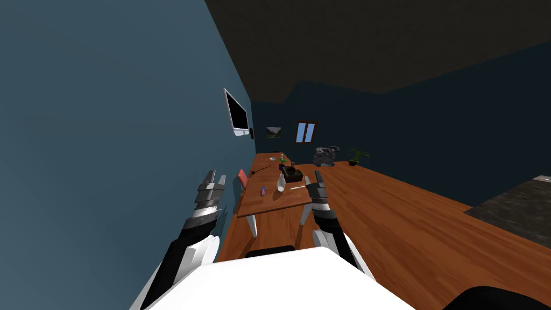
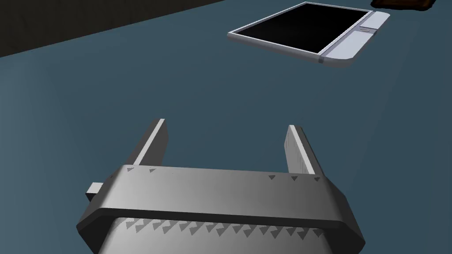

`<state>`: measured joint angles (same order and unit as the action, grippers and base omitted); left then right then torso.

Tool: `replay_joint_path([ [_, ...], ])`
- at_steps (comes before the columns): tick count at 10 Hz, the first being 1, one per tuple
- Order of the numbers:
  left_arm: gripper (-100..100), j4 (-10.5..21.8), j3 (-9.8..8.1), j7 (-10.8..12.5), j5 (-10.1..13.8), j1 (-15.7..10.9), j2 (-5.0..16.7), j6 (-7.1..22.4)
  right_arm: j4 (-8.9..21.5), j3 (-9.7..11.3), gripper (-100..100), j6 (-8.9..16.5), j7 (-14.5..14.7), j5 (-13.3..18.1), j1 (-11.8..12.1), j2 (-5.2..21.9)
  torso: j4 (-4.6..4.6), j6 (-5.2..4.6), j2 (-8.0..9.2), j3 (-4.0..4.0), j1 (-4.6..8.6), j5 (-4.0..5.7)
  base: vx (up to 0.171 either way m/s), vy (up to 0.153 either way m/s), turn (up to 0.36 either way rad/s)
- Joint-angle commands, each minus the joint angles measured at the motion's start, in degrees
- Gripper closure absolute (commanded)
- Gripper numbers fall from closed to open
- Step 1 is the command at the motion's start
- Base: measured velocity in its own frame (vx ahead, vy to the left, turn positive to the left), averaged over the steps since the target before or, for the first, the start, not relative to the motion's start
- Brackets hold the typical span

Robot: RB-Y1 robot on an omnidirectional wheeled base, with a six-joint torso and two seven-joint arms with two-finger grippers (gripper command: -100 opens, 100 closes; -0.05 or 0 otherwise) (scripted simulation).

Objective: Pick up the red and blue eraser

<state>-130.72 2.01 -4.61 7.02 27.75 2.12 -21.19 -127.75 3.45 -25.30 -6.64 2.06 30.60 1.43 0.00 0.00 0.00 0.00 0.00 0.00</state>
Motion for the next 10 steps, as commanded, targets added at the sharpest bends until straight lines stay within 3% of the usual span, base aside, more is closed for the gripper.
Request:
replay_joint_path([
  [1,-100,0.6,-0.63,-0.9,0.6,0.3,1.9,1.0,0.0,0.0,0,0.0,0.0,0.0,0.0,0.0,0.00,0.00,0.00,0.00,0.00,0.00,-0.011,0.013,-0.197],
  [5,-100,2.8,-2.90,-4.3,2.8,1.3,4.9,4.5,0.0,0.0,0,0.0,0.0,0.0,0.0,0.0,-0.03,-0.02,0.12,0.07,-0.21,-0.05,-0.029,0.045,-0.288],
  [10,-100,7.2,-7.51,-10.9,7.3,3.7,7.3,11.7,0.0,0.0,0,0.0,0.0,0.0,0.0,0.0,-0.04,-0.02,0.18,0.10,-0.25,-0.06,-0.046,0.054,-0.407],
])
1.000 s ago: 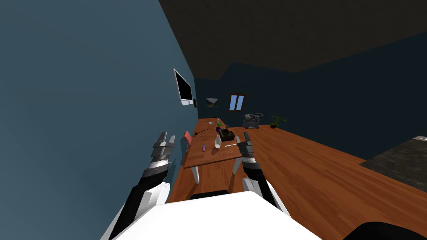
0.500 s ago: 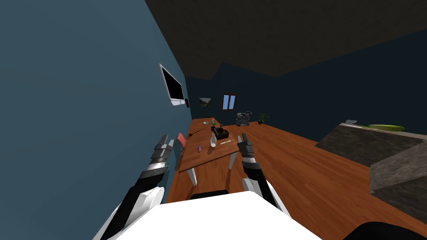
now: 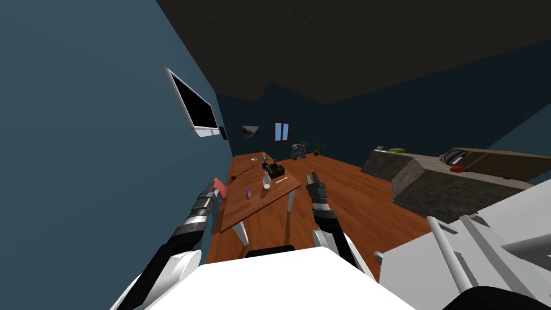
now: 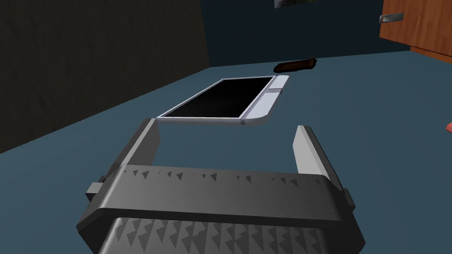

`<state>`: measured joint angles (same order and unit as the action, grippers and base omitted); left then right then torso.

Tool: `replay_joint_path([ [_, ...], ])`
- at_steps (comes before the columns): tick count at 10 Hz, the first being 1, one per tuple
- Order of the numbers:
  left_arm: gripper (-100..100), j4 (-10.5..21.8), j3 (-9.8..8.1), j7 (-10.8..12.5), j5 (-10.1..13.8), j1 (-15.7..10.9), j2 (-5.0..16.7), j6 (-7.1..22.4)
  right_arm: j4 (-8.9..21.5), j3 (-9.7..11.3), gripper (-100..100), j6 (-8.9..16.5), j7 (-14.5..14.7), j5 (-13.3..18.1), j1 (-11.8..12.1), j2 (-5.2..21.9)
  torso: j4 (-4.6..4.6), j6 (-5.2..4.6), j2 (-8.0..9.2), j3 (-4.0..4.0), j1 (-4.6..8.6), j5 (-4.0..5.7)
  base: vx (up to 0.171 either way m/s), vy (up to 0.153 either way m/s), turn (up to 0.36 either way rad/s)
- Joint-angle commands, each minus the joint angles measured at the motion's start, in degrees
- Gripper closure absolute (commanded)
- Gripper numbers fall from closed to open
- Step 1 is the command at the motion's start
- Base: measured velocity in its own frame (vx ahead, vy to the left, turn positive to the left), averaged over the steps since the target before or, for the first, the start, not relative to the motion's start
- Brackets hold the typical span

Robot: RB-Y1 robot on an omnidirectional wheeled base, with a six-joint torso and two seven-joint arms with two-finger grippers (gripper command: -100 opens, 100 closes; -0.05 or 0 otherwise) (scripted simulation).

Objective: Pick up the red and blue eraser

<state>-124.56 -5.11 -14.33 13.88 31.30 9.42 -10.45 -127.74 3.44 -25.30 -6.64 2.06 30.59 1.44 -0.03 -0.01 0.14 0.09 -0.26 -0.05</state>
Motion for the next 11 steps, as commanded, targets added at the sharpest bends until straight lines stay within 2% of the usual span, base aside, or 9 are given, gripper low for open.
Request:
replay_joint_path([
  [1,-100,2.2,-1.45,-2.8,1.6,0.7,0.3,2.8,0.0,0.0,0,0.0,0.0,0.0,0.0,0.0,0.00,0.00,0.00,0.00,0.00,0.00,-0.044,0.042,-0.418],
  [2,-100,2.2,-1.45,-2.8,1.6,0.7,0.3,2.8,0.0,0.0,0,0.0,0.0,0.0,0.0,0.0,0.00,0.00,-0.01,-0.01,0.01,0.00,-0.033,0.034,-0.277],
  [3,-100,3.3,-2.53,-4.4,2.8,1.4,0.6,4.7,0.0,0.0,0,0.0,0.0,0.0,0.0,0.0,0.01,0.02,-0.07,-0.04,0.05,0.00,-0.026,0.032,-0.298],
  [4,-100,3.3,-2.53,-4.4,2.8,1.4,0.6,4.7,0.0,0.0,0,0.0,0.0,0.0,0.0,0.0,0.02,0.02,-0.10,-0.06,0.04,0.00,-0.019,0.025,-0.277],
  [6,-100,5.8,-4.75,-7.6,5.3,2.8,1.1,8.2,0.0,0.0,0,0.0,0.0,0.0,0.0,0.0,0.03,0.00,-0.12,-0.07,0.07,0.01,-0.030,0.027,-0.446],
  [7,-100,5.8,-4.75,-7.6,5.3,2.8,1.1,8.5,0.0,0.0,0,0.0,0.0,0.0,0.0,0.0,0.02,0.01,-0.10,-0.06,0.04,0.01,-0.028,0.027,-0.266],
  [9,-100,8.6,-7.04,-10.9,7.9,4.4,1.6,12.6,0.0,0.0,0,0.0,0.0,0.0,0.0,0.0,0.03,0.03,-0.14,-0.08,0.08,0.01,-0.021,0.019,-0.355],
  [10,-100,8.6,-7.04,-10.9,7.9,4.4,1.6,12.6,0.0,0.0,0,0.0,0.0,0.0,0.0,0.0,0.03,0.04,-0.15,-0.09,0.04,0.01,-0.015,0.018,-0.403],
  [11,-100,10.0,-8.20,-12.5,9.3,5.2,1.9,14.6,0.0,0.0,0,0.0,0.0,0.0,0.0,0.0,0.03,0.03,-0.18,-0.10,0.07,0.01,-0.013,0.019,-0.434],
])
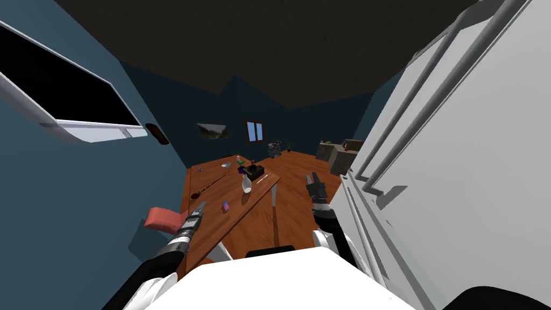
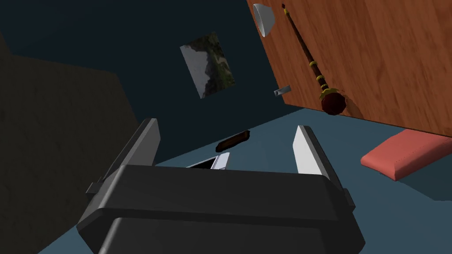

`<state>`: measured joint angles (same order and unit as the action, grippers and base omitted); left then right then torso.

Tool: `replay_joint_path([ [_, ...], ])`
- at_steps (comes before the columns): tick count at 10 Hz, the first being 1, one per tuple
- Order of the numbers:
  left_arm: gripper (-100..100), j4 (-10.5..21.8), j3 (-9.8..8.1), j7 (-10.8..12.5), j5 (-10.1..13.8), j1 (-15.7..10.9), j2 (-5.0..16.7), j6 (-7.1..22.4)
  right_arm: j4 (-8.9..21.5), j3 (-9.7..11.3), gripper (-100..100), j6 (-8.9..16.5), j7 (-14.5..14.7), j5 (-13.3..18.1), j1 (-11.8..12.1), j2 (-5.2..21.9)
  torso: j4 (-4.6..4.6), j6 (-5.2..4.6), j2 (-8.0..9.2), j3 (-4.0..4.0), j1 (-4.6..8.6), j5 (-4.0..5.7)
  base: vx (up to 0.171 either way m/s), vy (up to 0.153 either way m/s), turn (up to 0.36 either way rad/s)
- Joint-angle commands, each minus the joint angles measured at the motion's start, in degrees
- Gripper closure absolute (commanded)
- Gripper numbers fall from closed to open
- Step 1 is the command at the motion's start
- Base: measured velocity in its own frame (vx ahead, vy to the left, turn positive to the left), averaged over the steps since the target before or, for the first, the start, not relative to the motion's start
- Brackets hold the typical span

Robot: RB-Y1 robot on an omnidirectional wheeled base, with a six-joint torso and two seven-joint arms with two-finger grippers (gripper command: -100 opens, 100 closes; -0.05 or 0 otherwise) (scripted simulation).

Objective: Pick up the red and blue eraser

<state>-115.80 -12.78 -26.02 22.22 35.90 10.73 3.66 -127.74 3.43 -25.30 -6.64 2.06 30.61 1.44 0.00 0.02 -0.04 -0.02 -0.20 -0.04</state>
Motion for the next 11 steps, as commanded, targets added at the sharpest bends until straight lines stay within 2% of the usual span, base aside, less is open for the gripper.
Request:
replay_joint_path([
  [1,-100,2.7,-1.69,-2.4,2.3,1.5,0.9,2.6,0.0,0.0,0,0.0,0.0,0.0,0.0,0.0,0.00,0.00,0.00,0.00,0.00,0.00,-0.013,0.025,-0.437],
  [2,-100,2.7,-1.69,-2.4,2.3,1.5,0.9,2.6,0.0,0.0,0,0.0,0.0,0.0,0.0,0.0,0.00,0.01,0.01,0.00,-0.03,0.00,-0.010,0.022,-0.243],
  [4,-100,5.7,-4.00,-5.4,5.1,3.4,1.6,6.0,0.0,0.0,0,0.0,0.0,0.0,0.0,0.0,0.01,0.00,-0.05,-0.03,-0.01,-0.01,0.000,0.016,-0.437],
  [5,-100,5.7,-4.00,-5.4,5.1,3.4,1.6,6.8,0.0,0.0,0,0.0,0.0,0.0,0.0,0.0,0.01,0.01,-0.07,-0.04,-0.04,0.00,0.002,0.022,-0.277],
  [6,-100,7.2,-5.15,-6.9,6.5,4.4,1.9,8.7,0.0,0.0,0,0.0,0.0,0.0,0.0,0.0,0.01,0.04,-0.09,-0.05,-0.03,-0.01,0.010,0.015,-0.385],
  [7,-100,7.2,-5.15,-6.9,6.5,4.4,1.9,8.8,0.0,0.0,0,0.0,0.0,0.0,0.0,0.0,0.02,0.02,-0.11,-0.06,-0.03,0.00,0.008,0.016,-0.231],
  [9,-100,10.3,-7.41,-9.7,9.4,6.4,2.6,12.4,0.0,0.0,0,0.0,0.0,0.0,0.0,0.0,0.02,0.02,-0.14,-0.08,0.01,0.01,0.019,0.014,-0.422],
  [10,-100,10.3,-7.41,-9.7,9.4,6.4,2.6,12.9,0.0,0.0,0,0.0,0.0,0.0,0.0,0.0,0.03,0.03,-0.16,-0.09,-0.04,0.00,0.022,0.024,-0.239],
  [11,-100,11.9,-8.52,-11.0,10.8,7.4,2.9,14.6,0.0,0.0,0,0.0,0.0,0.0,0.0,0.0,0.03,0.07,-0.18,-0.10,-0.03,0.00,0.022,0.018,-0.359],
])
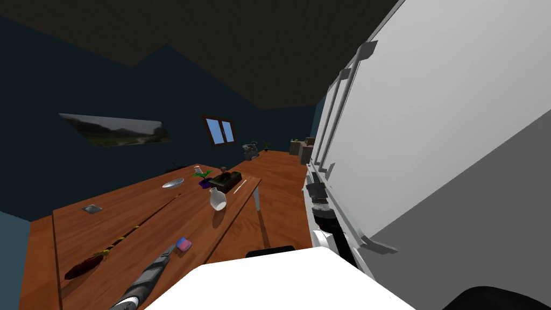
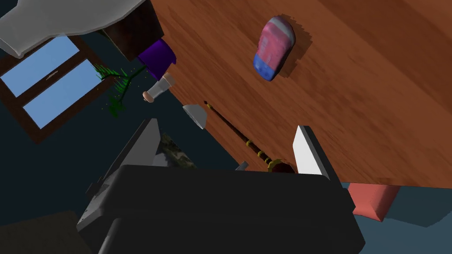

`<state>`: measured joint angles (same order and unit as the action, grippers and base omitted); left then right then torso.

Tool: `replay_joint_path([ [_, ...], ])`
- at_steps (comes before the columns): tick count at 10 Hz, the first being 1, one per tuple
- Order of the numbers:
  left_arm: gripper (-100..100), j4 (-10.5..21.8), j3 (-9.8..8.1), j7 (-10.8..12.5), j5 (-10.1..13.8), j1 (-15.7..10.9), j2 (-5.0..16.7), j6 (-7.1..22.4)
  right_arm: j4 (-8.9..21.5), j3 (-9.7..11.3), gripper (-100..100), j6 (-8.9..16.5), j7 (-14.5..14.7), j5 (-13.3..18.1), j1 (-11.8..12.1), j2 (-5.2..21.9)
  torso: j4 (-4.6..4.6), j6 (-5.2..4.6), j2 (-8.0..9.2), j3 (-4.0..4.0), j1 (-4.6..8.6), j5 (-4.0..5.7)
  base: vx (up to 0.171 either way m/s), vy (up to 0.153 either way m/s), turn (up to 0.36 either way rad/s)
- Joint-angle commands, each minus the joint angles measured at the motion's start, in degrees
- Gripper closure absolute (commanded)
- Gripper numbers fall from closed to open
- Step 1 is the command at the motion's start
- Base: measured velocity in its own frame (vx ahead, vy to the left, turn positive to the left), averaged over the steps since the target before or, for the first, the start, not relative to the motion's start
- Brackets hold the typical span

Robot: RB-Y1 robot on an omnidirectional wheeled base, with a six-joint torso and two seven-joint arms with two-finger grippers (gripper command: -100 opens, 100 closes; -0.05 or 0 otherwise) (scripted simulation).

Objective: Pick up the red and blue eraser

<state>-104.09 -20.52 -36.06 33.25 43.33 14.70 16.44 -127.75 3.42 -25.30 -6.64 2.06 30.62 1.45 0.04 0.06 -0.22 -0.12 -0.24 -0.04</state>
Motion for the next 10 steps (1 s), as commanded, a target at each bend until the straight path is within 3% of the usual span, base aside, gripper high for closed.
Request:
replay_joint_path([
  [1,-100,0.2,-0.78,-0.9,-0.3,0.0,-1.0,2.2,0.0,0.0,0,0.0,0.0,0.0,0.0,0.0,0.00,0.00,0.00,0.00,0.00,0.00,0.014,0.026,-0.161],
  [4,-100,4.9,-3.85,-4.5,3.8,3.1,-0.2,7.9,0.0,0.0,0,0.0,0.0,0.0,0.0,0.0,0.02,0.02,-0.09,-0.05,-0.05,-0.01,0.047,0.036,-0.376],
  [5,-100,4.9,-3.85,-4.5,3.8,3.1,-0.2,7.9,0.0,0.0,0,0.0,0.0,0.0,0.0,0.0,0.03,0.02,-0.15,-0.08,-0.09,-0.02,0.039,0.039,-0.259],
  [8,-100,9.3,-6.40,-7.4,7.5,6.0,0.6,13.1,0.0,0.0,0,0.0,0.0,0.0,0.0,0.0,0.02,0.01,-0.10,-0.06,-0.05,-0.01,0.040,0.039,-0.414],
  [10,-100,9.3,-6.40,-7.4,7.5,6.0,0.6,13.1,0.0,0.0,0,0.0,0.0,0.0,0.0,0.0,0.03,0.10,-0.14,-0.08,-0.07,-0.01,0.032,0.040,-0.017],
])
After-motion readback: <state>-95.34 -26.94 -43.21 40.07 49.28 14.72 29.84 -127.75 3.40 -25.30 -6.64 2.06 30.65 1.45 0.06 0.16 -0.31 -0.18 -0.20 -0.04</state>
